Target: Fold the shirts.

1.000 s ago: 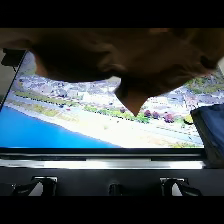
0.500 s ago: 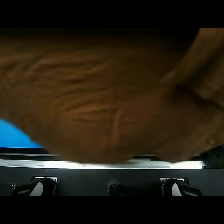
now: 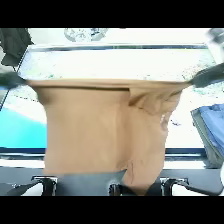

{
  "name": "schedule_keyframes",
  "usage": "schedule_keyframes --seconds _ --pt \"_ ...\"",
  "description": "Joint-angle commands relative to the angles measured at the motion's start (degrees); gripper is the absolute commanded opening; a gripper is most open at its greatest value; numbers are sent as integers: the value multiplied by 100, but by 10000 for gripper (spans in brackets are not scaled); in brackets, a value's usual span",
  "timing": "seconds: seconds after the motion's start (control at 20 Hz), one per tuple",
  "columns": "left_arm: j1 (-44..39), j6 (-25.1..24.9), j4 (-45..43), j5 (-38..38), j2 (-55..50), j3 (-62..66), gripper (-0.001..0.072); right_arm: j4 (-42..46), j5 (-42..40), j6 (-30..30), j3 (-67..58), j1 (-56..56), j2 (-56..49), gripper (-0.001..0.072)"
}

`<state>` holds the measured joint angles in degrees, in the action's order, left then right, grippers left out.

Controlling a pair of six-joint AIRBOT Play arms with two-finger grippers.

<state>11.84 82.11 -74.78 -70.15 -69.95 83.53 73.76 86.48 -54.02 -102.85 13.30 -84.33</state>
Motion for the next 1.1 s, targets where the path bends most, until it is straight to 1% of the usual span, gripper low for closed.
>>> schedule_keyframes --seconds 0.0,0.05,0.15,0.2,0.3,0.35,0.4,0.45,0.5,0.55,0.6,0.65,0.75,0.85,1.05 --pt "-90 -153 374 612 -1582 -330 28 -380 -1331 -348 173 -455 -1517 42" --pt "-72 -155 616 780 -2015 -146 28 -501 -1952 -610 173 -503 -1768 42" --pt "-48 -155 960 874 -2719 339 28 -1021 -2837 -1016 175 -485 -2094 42" --pt "-48 -164 1165 870 -3036 629 29 -1110 -3158 -1099 175 -487 -2181 42" --pt "-50 -332 1419 868 -3405 1104 29 -1121 -3366 -1095 170 -492 -2203 43" --pt "-46 -376 1480 850 -3453 1281 29 -1104 -3185 -1078 105 -485 -2179 43" --pt "-24 -463 1475 769 -3447 1436 29 -1008 -2850 -890 7 -485 -2120 43" --pt "15 -570 1462 481 -3438 1639 29 -949 -2422 -605 -57 -487 -2006 43" --pt "81 -588 1434 17 -3438 1834 29 -841 -1862 -367 -66 -485 -1821 44" --pt "149 -586 1366 -472 -3438 1952 30 -623 -1250 -278 -63 -490 -1622 44" --pt "221 -529 1276 -1008 -3438 1982 29 -404 -678 -302 -63 -492 -1453 44" --pt "260 -363 1196 -1453 -3458 1956 29 -240 -232 -407 -52 -492 -1331 43" --pt "269 -212 979 -2140 -3497 1740 29 -223 389 -490 122 -505 -1250 43" --pt "227 -216 872 -2350 -3521 1325 28 -238 365 -608 726 -503 -1252 42" --pt "208 -286 804 -2291 -3539 800 28 -780 -400 -649 1827 -503 -1263 42"
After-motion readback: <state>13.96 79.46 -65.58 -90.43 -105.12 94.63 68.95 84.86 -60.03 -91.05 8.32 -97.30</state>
